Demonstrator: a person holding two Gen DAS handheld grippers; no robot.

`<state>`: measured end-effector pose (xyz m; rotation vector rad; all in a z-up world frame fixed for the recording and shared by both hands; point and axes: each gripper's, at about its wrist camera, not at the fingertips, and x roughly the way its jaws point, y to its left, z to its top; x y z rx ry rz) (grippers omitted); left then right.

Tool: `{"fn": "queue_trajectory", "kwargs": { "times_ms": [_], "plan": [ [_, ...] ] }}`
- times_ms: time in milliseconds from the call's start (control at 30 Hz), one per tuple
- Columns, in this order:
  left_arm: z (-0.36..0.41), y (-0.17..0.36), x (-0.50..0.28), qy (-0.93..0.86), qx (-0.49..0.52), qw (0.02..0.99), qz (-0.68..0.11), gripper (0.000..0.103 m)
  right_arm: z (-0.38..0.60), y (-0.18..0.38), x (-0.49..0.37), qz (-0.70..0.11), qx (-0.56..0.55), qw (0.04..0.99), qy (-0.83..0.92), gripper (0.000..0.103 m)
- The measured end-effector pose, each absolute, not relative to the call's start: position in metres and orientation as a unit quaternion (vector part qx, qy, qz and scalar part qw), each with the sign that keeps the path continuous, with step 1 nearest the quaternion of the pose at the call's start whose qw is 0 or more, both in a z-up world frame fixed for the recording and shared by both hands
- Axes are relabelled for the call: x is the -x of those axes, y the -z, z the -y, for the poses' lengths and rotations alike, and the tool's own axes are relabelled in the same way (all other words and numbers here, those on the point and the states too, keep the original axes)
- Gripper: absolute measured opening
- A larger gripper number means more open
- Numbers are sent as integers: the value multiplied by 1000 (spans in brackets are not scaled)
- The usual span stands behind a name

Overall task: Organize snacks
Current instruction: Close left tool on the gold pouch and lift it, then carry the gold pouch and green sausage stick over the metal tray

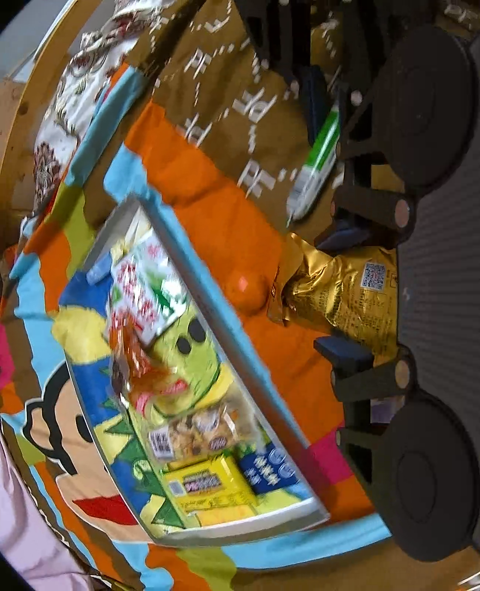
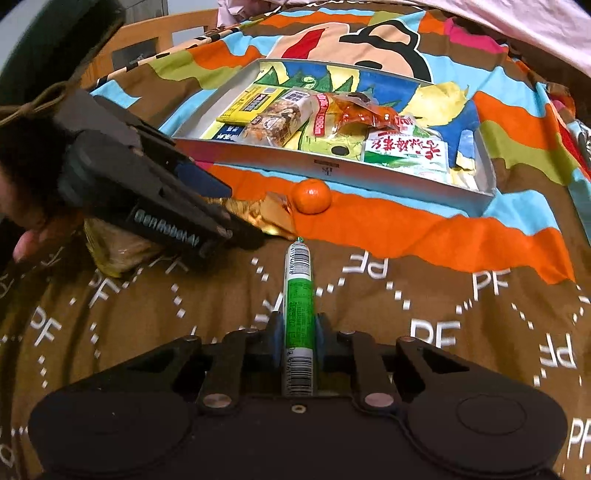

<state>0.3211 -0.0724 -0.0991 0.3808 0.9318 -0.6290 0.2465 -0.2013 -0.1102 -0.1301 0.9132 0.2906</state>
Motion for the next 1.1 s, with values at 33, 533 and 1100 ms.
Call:
{"fn": "queue_trajectory", "kwargs": {
  "times_ms": [33,533,1100],
  "plan": [
    [75,98,-313,296,-181,829,-438,55,202,110,-242,-440,64,885,-137,19],
    [73,103,-295,275,-160,848,-423,42,197,111,-222,-418,97,894,-125,19],
    [53,38,-247,226,-84,923,-300,38,203,68,-194,-298,141,940,-84,19]
  ]
}}
